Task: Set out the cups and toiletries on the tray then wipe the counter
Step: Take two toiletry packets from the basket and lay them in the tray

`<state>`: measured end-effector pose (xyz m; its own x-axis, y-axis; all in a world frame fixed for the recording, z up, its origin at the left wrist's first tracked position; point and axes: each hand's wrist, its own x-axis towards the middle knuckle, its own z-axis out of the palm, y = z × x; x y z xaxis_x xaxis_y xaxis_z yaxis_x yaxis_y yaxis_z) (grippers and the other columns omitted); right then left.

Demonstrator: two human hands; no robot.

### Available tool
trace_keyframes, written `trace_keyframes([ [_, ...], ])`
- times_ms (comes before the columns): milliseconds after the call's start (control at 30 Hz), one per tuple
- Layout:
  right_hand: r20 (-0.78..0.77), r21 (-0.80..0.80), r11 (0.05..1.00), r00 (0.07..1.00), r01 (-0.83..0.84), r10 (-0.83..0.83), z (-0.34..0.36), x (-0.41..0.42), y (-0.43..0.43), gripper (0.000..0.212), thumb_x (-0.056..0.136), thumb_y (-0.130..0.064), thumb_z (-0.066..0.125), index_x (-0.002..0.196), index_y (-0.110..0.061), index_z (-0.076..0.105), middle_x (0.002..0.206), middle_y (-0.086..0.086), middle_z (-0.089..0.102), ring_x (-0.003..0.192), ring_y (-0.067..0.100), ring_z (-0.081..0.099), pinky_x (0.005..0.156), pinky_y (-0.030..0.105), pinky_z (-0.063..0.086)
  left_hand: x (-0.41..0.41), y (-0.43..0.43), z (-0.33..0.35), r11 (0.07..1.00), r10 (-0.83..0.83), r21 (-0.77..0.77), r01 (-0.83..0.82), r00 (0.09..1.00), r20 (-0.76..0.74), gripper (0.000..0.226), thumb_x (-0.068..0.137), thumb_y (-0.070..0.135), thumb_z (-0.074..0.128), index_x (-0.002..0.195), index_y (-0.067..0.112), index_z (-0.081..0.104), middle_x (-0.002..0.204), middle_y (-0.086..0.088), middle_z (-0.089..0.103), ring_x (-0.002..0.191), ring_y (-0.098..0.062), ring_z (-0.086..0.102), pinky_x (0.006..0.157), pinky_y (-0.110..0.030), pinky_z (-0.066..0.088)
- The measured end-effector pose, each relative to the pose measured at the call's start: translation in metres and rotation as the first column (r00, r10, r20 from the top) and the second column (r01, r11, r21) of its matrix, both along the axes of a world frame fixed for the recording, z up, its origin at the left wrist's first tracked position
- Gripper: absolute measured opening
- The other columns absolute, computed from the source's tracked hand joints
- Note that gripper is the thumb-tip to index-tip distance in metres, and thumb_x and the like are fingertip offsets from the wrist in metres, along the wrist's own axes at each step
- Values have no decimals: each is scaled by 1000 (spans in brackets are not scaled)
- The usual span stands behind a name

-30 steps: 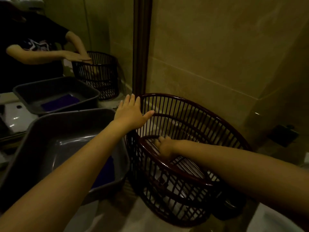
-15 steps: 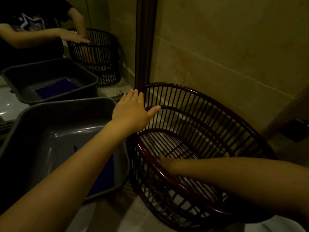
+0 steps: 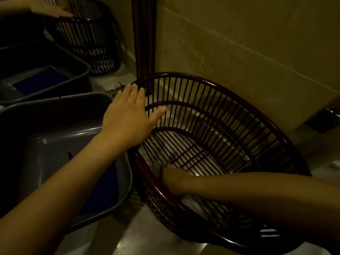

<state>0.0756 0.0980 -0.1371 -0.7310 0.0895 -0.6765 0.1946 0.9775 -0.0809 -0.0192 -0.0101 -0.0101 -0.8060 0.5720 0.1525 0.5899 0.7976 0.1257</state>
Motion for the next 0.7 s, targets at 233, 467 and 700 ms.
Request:
trace_keyframes([
  [233, -63, -80, 996, 997, 43, -48, -19, -2, 5, 56, 93, -22, 51, 141, -9, 25, 143, 17, 34, 121, 35, 48, 96, 43, 43, -2, -1, -3, 1000, -9, 2, 9, 1000, -30, 89, 79, 70, 7, 146, 11, 12, 157, -11, 10, 145, -20, 4, 109, -30, -3],
  [467, -82, -228, 967, 988, 109, -131, -17, -5, 12, 40, 92, -16, 52, 129, -4, 44, 128, 16, 54, 110, 31, 58, 85, 36, 50, 0, -2, -1, 1000, -18, 2, 18, 999, -37, 92, 77, 71, 7, 146, 11, 12, 157, -12, 10, 145, -21, 4, 111, -31, -1],
  [700, -146, -275, 944, 962, 184, -230, 5, -20, 21, 43, 91, -16, 54, 131, -5, 44, 127, 16, 56, 114, 31, 56, 94, 39, 49, 2, -1, 2, 1000, -20, -5, 20, 1000, -16, 91, 77, 71, 7, 146, 11, 11, 157, -11, 8, 145, -21, 3, 114, -34, 1],
])
